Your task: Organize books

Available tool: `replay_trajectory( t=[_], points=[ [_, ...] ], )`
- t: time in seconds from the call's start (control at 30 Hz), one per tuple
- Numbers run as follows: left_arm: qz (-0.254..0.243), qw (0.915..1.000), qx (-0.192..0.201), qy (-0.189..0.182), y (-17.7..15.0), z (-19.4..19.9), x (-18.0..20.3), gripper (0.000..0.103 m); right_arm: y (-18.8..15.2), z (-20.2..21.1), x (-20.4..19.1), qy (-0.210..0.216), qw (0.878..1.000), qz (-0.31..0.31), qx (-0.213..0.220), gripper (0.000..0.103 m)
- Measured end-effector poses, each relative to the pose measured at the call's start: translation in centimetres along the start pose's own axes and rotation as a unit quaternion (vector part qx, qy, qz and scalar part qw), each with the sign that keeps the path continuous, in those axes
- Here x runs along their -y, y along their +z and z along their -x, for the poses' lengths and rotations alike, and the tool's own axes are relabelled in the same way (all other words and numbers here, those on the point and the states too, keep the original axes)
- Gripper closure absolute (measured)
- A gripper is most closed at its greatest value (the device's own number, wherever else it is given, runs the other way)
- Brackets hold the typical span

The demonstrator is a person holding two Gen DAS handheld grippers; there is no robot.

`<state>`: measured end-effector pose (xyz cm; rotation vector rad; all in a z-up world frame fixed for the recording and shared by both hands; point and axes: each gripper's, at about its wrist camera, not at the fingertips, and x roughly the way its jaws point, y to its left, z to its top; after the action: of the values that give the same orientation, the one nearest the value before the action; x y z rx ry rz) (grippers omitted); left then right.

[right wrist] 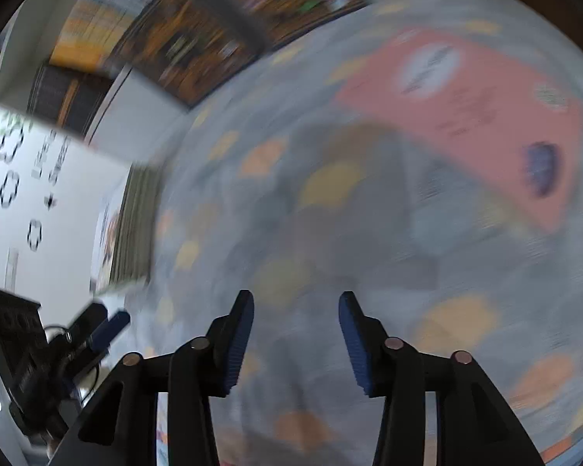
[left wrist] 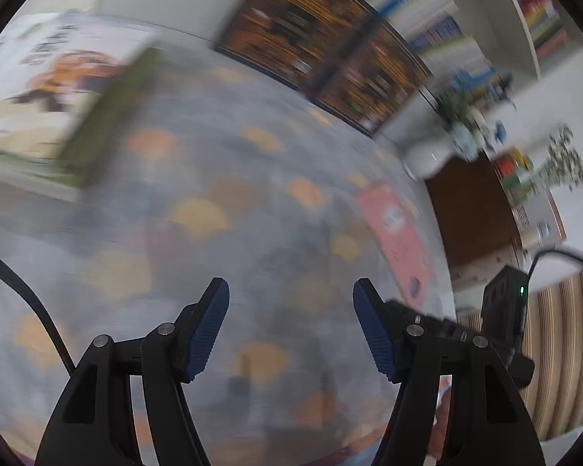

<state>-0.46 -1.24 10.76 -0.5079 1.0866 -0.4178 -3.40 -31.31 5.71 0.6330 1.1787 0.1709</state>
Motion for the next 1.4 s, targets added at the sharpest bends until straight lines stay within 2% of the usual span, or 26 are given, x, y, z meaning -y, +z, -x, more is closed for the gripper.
replay_trajectory(
  t=[0.17, 0.3, 0.53, 0.67, 0.83, 0.97, 1.03, 1.13, 1.2, 1.27, 1.4],
  points=[
    [-0.024, 0.9991, -0.032, -0.015, -1.0, -4.3, 5.4, 0.037, 3.0, 3.7, 6.3, -0.005, 0.999, -0.035, 0.039, 0.058],
    [-0.033, 0.9979, -0.049, -0.026, -1.2, -7.8, 8.5, 0.035, 5.9, 5.8, 10.6, 0.015, 0.996, -0.065, 0.065, 0.058],
    [-0.055, 0.9952, -0.072, -0.035, -0.6, -14.3, 13.0, 0.035, 12.3, 6.1, 15.4, -0.023, 0.993, -0.057, 0.103, 0.058],
    [-0.070, 0.9943, -0.076, -0.023, -0.2, -16.8, 14.5, 0.035, 15.6, 4.3, 15.9, -0.040, 0.995, -0.026, 0.091, 0.060],
    [-0.036, 0.9947, -0.095, -0.015, 0.4, -19.2, 14.0, 0.035, 17.9, 2.4, 16.1, -0.066, 0.995, 0.020, 0.075, 0.063],
    [-0.020, 0.9939, -0.106, -0.023, 0.7, -20.1, 13.4, 0.035, 19.3, 0.5, 16.7, -0.084, 0.994, 0.036, 0.060, 0.064],
    [-0.020, 0.9935, -0.109, -0.025, 0.7, -20.4, 13.3, 0.035, 19.4, -0.4, 17.0, -0.069, 0.996, 0.039, 0.038, 0.063],
    [-0.018, 0.9933, -0.110, -0.032, 0.8, -20.4, 13.1, 0.035, 18.5, -0.7, 16.1, -0.080, 0.994, 0.069, 0.031, 0.063],
    [-0.015, 0.9929, -0.112, -0.037, 0.9, -20.3, 13.0, 0.035, 17.7, -0.7, 15.8, -0.069, 0.995, 0.073, 0.018, 0.063],
    [-0.018, 0.9929, -0.114, -0.029, 0.9, -20.0, 12.9, 0.035, 16.0, -0.8, 15.7, -0.048, 0.997, 0.065, 0.001, 0.063],
    [-0.048, 0.9927, -0.110, -0.003, 0.3, -18.5, 12.1, 0.035, 11.1, 0.1, 14.9, -0.050, 0.996, 0.074, 0.000, 0.063]
  ],
)
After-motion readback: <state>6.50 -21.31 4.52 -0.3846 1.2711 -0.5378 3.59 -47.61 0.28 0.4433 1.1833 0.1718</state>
